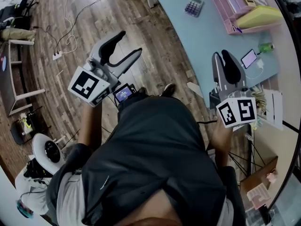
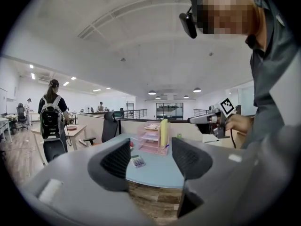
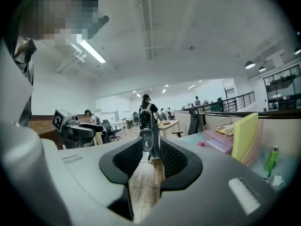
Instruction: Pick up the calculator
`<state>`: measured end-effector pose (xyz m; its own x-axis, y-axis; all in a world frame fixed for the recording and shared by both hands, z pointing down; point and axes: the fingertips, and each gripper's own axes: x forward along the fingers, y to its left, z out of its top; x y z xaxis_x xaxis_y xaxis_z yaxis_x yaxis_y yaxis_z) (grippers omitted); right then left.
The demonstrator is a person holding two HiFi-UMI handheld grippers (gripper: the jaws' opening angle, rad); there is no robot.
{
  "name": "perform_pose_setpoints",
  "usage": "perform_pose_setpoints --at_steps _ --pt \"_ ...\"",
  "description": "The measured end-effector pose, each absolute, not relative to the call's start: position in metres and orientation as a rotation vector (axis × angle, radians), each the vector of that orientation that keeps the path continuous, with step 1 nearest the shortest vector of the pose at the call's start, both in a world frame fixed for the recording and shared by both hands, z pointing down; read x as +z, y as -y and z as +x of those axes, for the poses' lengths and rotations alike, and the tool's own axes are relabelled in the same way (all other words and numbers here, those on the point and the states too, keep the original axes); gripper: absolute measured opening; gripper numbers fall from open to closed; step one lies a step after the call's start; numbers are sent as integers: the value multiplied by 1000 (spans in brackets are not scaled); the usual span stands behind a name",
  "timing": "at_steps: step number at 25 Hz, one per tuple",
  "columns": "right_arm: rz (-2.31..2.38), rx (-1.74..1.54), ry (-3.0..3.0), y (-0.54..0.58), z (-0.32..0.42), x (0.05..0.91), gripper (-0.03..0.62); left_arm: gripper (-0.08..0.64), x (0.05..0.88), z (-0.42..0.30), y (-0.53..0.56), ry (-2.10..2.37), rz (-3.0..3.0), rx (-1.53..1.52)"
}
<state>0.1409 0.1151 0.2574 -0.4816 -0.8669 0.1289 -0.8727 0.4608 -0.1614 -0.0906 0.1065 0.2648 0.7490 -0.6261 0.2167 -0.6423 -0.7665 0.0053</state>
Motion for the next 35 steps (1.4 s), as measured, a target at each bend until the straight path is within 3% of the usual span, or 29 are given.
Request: perform_pose_setpoints --at_steps 17,35 --pt "1625 368 2647 -99 184 271 94 296 267 -52 -85 1009 2875 364" --pt "1985 356 2364 -31 177 266 94 295 260 -42 56 568 3025 285"
